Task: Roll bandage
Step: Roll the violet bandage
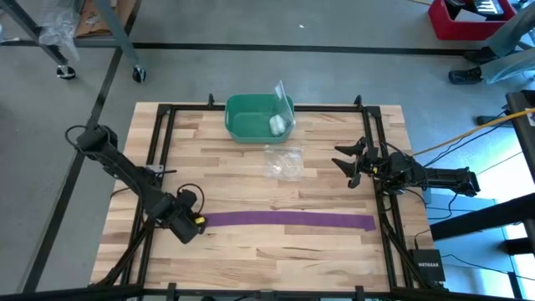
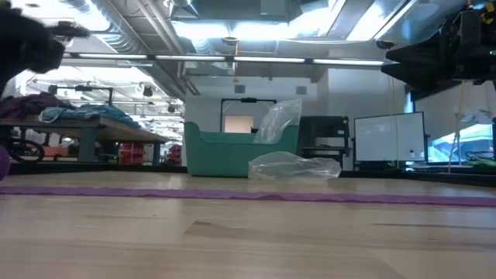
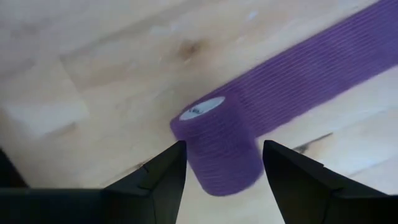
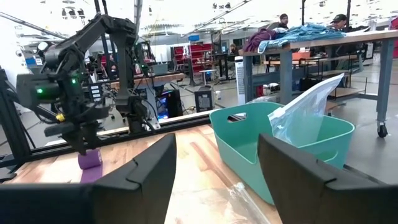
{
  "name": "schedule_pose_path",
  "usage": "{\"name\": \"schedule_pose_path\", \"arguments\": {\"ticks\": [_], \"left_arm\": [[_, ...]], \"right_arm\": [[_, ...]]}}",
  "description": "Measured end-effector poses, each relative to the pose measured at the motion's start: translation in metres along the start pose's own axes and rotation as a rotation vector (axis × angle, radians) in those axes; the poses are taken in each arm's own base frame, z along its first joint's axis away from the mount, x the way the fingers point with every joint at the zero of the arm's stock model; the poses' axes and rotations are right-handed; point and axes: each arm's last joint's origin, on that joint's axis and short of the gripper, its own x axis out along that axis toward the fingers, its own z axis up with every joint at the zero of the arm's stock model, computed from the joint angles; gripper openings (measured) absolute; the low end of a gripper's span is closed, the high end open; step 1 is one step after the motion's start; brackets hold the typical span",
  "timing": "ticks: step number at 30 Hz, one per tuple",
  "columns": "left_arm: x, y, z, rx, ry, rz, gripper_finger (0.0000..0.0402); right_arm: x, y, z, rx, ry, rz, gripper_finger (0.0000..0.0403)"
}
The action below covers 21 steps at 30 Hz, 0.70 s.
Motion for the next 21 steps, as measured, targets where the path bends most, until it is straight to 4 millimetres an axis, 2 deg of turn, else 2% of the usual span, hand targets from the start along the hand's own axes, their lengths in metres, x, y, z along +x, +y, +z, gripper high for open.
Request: {"name": "schedule_pose_path", "arguments": {"ticks": [7,14,17,21], "left_arm": [[0.017,0.008,-0.007,-0.052,-0.003,-0.071,0.0202],[0.021,0.010,-0.006,-0.025,-0.026,-0.082,0.0200],[0.021,0.010,-0.006,0.008,-0.041,-0.086,0.0186],[0.021,0.011,-0.006,0.047,-0.050,-0.084,0.0147]], "right_arm": [[0.000,0.000,0.000,0.001,-0.004,-0.008,0.0227],[0.000,0.000,0.000,-0.002,-0.003,-0.009,0.0227],[0.000,0.000,0.000,-0.004,-0.003,-0.009,0.0227],[0.000,0.000,0.000,-0.003,-0.005,-0.009,0.0227]]}}
